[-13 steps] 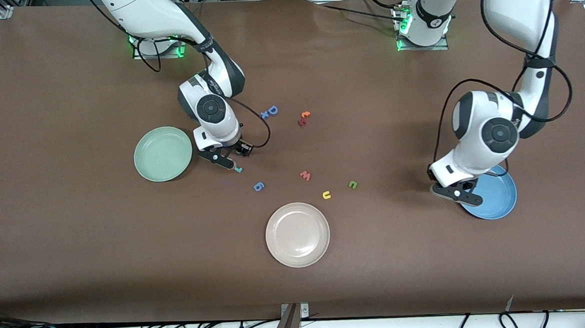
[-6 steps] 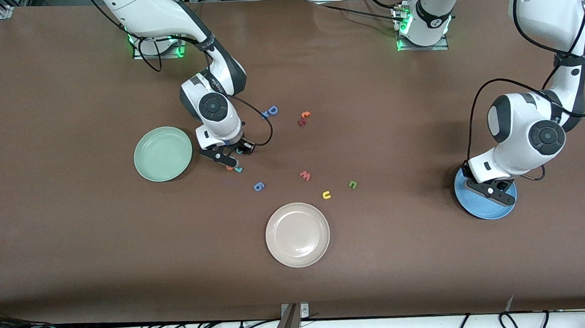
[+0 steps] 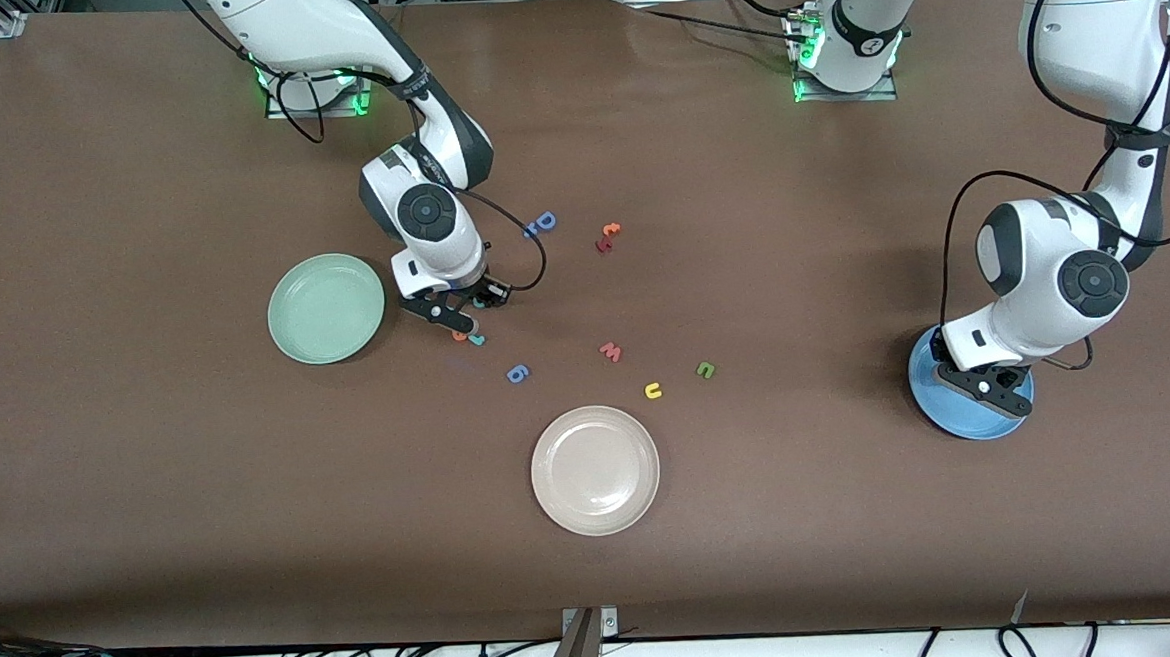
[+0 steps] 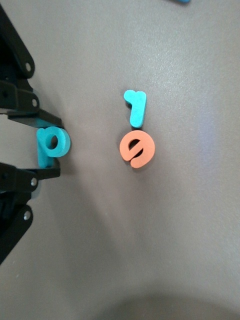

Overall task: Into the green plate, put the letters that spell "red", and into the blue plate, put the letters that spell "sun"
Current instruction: 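Carry the yellow 2 to the blue plate while the right gripper lifts the p, then release the 2 on the blue plate while the right gripper drops the p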

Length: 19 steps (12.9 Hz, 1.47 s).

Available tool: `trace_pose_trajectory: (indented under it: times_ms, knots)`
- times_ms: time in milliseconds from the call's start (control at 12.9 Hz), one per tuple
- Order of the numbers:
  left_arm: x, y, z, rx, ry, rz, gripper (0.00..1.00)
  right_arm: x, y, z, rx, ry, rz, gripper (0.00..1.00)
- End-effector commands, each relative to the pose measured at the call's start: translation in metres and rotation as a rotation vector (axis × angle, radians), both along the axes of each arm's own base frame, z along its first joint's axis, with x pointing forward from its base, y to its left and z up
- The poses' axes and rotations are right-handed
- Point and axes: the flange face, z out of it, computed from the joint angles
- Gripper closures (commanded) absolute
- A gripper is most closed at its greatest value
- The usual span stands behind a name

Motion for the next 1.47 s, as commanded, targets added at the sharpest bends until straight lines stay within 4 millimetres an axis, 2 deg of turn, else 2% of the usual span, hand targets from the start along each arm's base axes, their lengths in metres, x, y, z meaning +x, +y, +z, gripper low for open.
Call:
trace_pose_trajectory:
  times_ms: [0, 77, 155, 232, 387, 542, 774, 929, 1007, 1084, 1162, 1239, 1394]
  knots:
    - [0.003, 0.001, -0.002, 0.013, -0.016, -0.030, 0.57, 0.010, -0.017, 0.047, -0.021, 0.028, 0.061, 0.84]
    - [0.003, 0.001, -0.002, 0.013, -0.018, -0.030, 0.36, 0.020, -0.035, 0.059, -0.035, 0.034, 0.076, 0.84]
    - [0.003, 0.001, -0.001, 0.014, -0.018, -0.031, 0.02, 0.028, -0.056, 0.074, -0.047, 0.047, 0.119, 0.84]
    - [0.003, 0.000, 0.005, 0.009, -0.021, -0.026, 0.00, 0.037, -0.084, 0.086, -0.062, 0.077, 0.172, 0.84]
    - [0.005, -0.021, 0.025, -0.012, -0.028, -0.028, 0.00, 0.053, -0.144, 0.100, -0.081, 0.134, 0.236, 0.84]
    - [0.006, -0.063, 0.041, -0.096, -0.037, 0.039, 0.00, 0.060, -0.182, 0.085, -0.092, 0.162, 0.254, 0.84]
    - [0.001, -0.129, 0.044, -0.129, -0.041, 0.174, 0.00, 0.059, -0.202, 0.039, -0.092, 0.243, 0.225, 0.84]
    - [-0.007, -0.177, 0.044, -0.137, -0.041, 0.282, 0.00, 0.058, -0.208, 0.019, -0.073, 0.273, 0.188, 0.83]
    - [-0.011, -0.196, 0.045, -0.141, -0.043, 0.320, 0.00, 0.058, -0.207, 0.013, -0.059, 0.272, 0.172, 0.77]
    - [-0.013, -0.221, 0.046, -0.152, -0.045, 0.353, 0.00, 0.059, -0.207, 0.013, -0.056, 0.273, 0.170, 0.22]
    - [-0.017, -0.239, 0.045, -0.164, -0.040, 0.402, 0.00, 0.059, -0.207, 0.018, -0.053, 0.271, 0.170, 0.00]
    - [-0.023, -0.258, 0.040, -0.167, -0.033, 0.451, 0.00, 0.061, -0.206, 0.027, -0.048, 0.269, 0.169, 0.00]
    - [-0.025, -0.284, 0.036, -0.170, -0.035, 0.480, 0.00, 0.065, -0.202, 0.056, -0.033, 0.261, 0.174, 0.00]
